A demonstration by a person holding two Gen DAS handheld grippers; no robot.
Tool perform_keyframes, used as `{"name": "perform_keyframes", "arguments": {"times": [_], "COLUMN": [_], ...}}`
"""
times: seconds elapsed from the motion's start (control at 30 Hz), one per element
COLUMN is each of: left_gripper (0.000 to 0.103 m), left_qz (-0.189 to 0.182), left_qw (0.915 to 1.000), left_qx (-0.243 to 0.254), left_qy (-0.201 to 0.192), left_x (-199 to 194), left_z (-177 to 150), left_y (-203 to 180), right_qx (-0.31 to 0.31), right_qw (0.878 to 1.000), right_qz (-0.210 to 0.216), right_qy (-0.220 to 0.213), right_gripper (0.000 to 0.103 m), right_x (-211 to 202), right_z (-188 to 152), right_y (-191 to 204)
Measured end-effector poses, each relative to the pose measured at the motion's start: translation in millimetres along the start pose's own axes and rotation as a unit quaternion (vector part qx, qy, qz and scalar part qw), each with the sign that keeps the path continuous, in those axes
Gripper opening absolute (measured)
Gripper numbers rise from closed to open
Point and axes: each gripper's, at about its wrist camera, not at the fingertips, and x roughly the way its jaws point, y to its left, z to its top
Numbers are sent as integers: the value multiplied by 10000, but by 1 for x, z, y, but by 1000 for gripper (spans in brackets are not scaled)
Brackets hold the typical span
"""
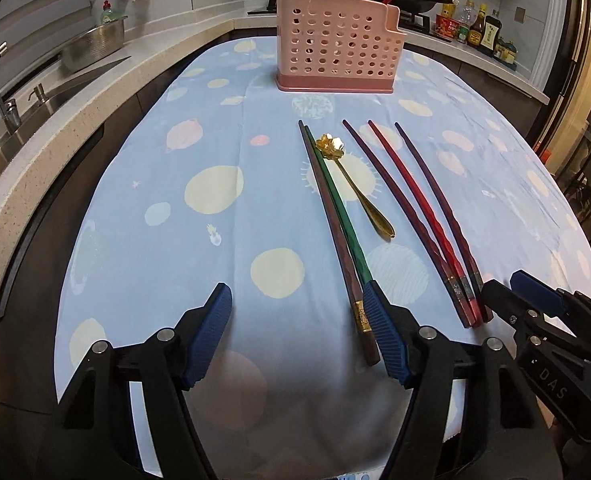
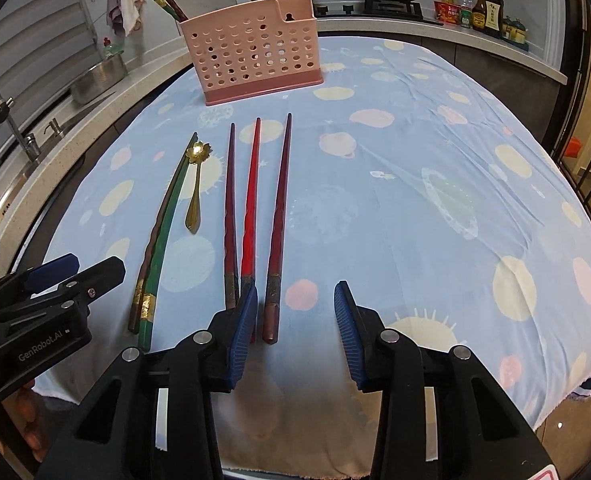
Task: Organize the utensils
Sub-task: 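Move both open tools back over the remaining chopsticks on the cloth, then grasp a brown chopstick with the left tool while the right tool grasps a dark red chopstick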
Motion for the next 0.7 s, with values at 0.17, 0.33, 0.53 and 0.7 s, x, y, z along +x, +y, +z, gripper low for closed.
{"name": "perform_keyframes", "arguments": {"times": [0.17,0.33,0.53,0.7], "left_gripper": [63,63,62,62], "left_qz": [-11,-4,26,38], "left_qw": [10000,9999,9997,9996], "left_qx": [56,107,174,230], "left_qy": [63,134,178,134], "left_x": [6,13,18,17], "left_z": [-2,-6,-9,-12], "left_y": [-5,-8,-8,-8], "right_qx": [-14,-79,-147,-166], "right_qw": [10000,10000,9999,9998], "right_qz": [12,-26,-80,-96], "right_qy": [64,49,25,14], "right_gripper": [34,32,22,16], "right_x": [6,9,8,8], "right_z": [-2,-2,-4,-4], "right_y": [2,3,1,-2]}}
